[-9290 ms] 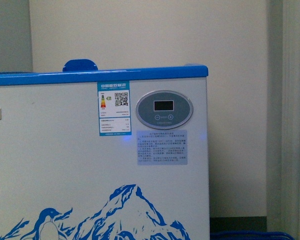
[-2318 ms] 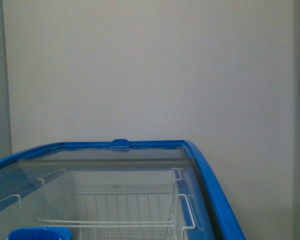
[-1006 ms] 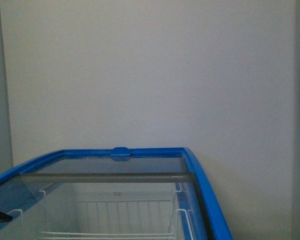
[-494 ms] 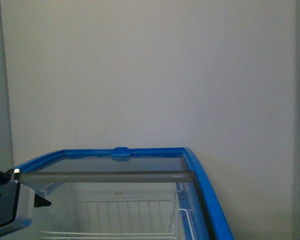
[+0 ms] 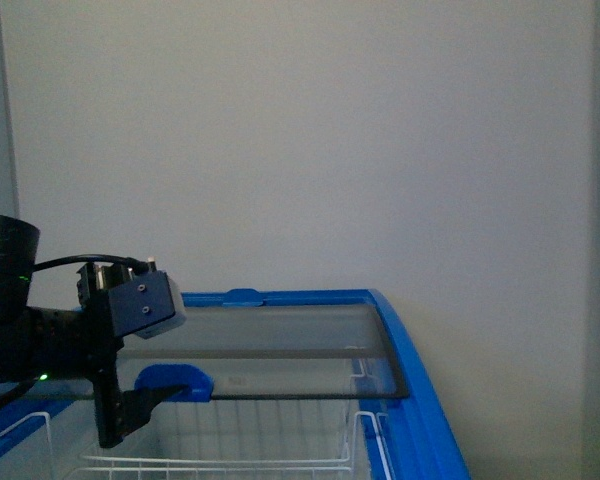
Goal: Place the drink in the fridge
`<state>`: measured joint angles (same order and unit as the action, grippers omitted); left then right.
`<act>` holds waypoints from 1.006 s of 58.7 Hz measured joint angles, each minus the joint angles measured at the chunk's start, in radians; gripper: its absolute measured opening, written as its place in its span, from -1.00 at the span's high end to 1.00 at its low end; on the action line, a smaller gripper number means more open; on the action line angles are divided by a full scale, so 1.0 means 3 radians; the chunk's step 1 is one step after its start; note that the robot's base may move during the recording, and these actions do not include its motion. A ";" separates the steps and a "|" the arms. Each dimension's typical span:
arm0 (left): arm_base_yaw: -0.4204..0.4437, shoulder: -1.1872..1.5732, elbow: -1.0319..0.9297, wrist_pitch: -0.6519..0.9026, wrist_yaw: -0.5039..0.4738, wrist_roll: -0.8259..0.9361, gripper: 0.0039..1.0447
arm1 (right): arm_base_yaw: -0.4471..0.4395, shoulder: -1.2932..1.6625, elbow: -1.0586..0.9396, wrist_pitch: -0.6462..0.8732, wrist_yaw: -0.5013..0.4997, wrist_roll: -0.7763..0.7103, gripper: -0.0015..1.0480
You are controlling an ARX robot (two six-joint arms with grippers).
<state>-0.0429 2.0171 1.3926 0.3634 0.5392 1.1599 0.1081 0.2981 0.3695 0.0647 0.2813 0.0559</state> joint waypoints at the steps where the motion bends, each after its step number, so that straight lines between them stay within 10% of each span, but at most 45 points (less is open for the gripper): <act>1: -0.0013 0.0050 0.0062 0.0052 -0.0061 -0.0029 -0.85 | 0.0000 0.0000 0.0000 0.0000 -0.0001 0.0001 0.31; 27: -0.0131 0.0345 0.0470 0.0903 -0.0759 -0.0637 -0.85 | 0.0000 0.0000 0.0000 0.0000 0.0000 0.0001 0.31; 41: -0.0060 -0.0429 -0.0312 0.0755 -0.1190 -0.1923 -0.85 | 0.0000 0.0000 0.0000 0.0000 0.0000 0.0001 0.31; 59: 0.0289 -0.2539 -0.2045 0.0020 -0.0896 -0.3845 -0.85 | 0.0000 0.0000 0.0000 0.0000 0.0000 0.0000 0.31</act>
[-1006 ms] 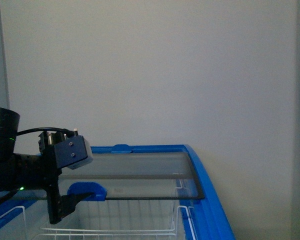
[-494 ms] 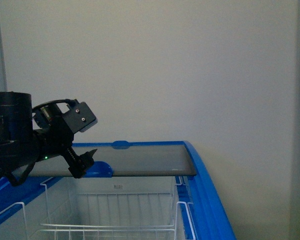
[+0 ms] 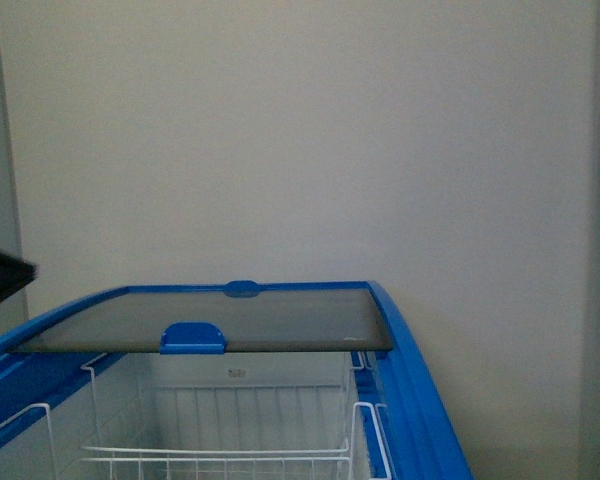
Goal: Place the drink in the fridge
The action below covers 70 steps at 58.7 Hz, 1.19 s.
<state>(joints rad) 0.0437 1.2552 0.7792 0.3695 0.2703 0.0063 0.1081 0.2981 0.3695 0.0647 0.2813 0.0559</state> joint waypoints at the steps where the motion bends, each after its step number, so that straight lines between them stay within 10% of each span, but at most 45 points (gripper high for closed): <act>1: 0.0014 -0.0098 -0.0079 -0.0045 0.0017 -0.0072 -0.85 | 0.0000 0.0000 0.0000 0.0000 0.0000 0.0001 0.31; 13: 0.0144 -0.2257 -0.1652 -0.0336 -0.0641 -0.0139 -0.32 | 0.0000 0.0000 0.0000 0.0000 0.0004 0.0001 0.31; 20: -0.0078 -0.2514 -0.1853 -0.0317 -0.0877 -0.0095 -0.01 | -0.0150 0.0160 0.0351 -0.0830 -0.0444 -0.0196 0.31; 26: -0.0137 -0.2630 -0.2003 -0.0314 -0.0888 -0.0070 0.33 | -0.0172 0.0460 0.0679 -0.1450 -0.0870 -0.0702 0.31; 36: -0.0142 -0.2852 -0.2178 -0.0317 -0.0900 -0.0066 0.97 | 0.0169 0.1681 0.1424 -0.0813 -0.1097 -0.1966 0.31; 50: -0.0142 -0.3034 -0.2294 -0.0380 -0.0900 -0.0051 0.96 | 0.0587 0.3081 0.2392 -0.0888 -0.1045 -0.3260 0.31; 70: -0.0142 -0.3286 -0.2410 -0.0519 -0.0900 -0.0050 0.96 | 0.1179 0.4700 0.3610 -0.0998 -0.0729 -0.3666 0.31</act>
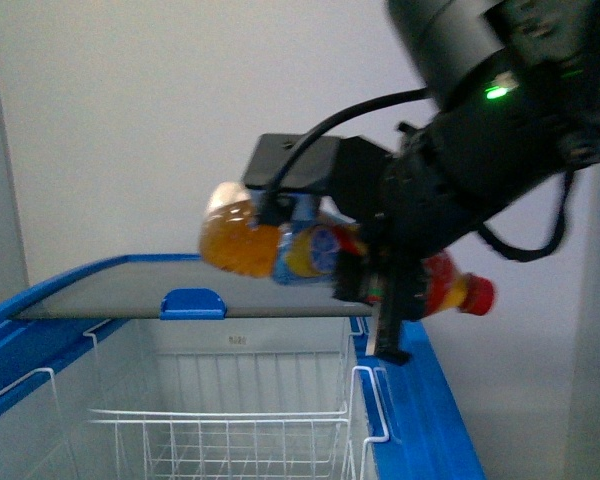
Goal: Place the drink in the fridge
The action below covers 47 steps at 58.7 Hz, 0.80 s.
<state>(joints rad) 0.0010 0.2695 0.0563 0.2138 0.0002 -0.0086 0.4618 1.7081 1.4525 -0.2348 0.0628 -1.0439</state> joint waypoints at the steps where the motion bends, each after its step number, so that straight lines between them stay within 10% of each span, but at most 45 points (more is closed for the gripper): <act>1: 0.0000 -0.0009 -0.0004 -0.0005 0.0000 0.0000 0.96 | 0.0019 0.0046 0.0043 -0.0009 0.0001 0.0000 0.31; 47: -0.0001 -0.0877 -0.0139 -0.0706 -0.0001 0.0004 0.96 | 0.0273 0.2050 0.1553 -0.0240 0.0228 0.0203 0.31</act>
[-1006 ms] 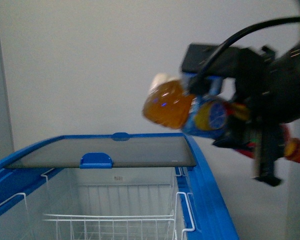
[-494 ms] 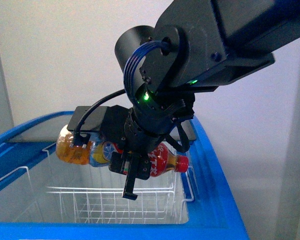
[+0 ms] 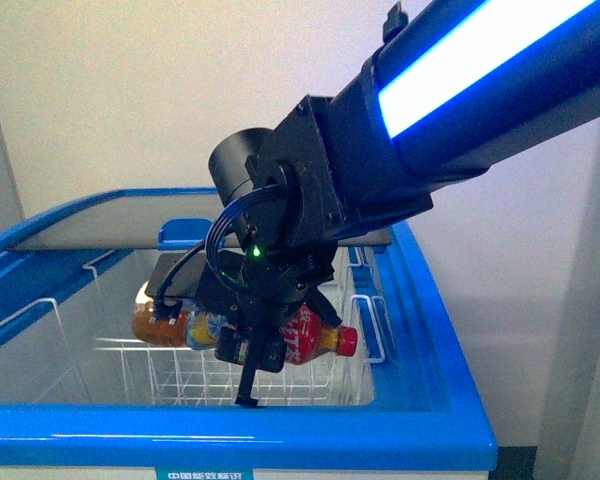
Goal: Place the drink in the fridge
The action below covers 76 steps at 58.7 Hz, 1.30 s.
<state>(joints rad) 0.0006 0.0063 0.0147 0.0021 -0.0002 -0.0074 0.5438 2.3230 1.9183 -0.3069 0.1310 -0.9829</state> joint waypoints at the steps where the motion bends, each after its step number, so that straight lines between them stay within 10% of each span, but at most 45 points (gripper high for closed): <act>1: 0.0000 0.0000 0.0000 0.0000 0.0000 0.0000 0.96 | 0.0000 0.0015 0.0006 0.0005 0.0001 0.0000 0.31; 36: 0.0000 0.0000 0.0000 -0.0003 0.0000 0.0000 0.96 | 0.0033 0.0502 0.0078 0.0385 0.0071 0.0097 0.31; 51: 0.0000 0.0000 0.0000 -0.0003 0.0001 0.0001 0.96 | 0.0050 0.0217 -0.0108 0.0617 -0.0099 0.0259 -0.62; 55: 0.0000 -0.0001 0.0000 -0.0003 0.0000 0.0003 0.96 | 0.0032 -0.0112 -0.0303 0.0710 -0.0300 0.0554 -0.88; 67: 0.0000 -0.0001 0.0000 -0.0003 0.0000 0.0001 0.96 | -0.0053 -0.1273 -0.1054 0.0964 -0.0879 0.1781 -0.86; 76: 0.0000 -0.0001 0.0000 -0.0003 0.0000 0.0003 0.96 | -0.0407 -0.1954 -0.1569 0.1157 -0.0156 0.2591 -0.86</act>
<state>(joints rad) 0.0006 0.0059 0.0147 0.0013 -0.0002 -0.0067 0.4217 1.7367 1.4475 0.0402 0.0841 -0.2054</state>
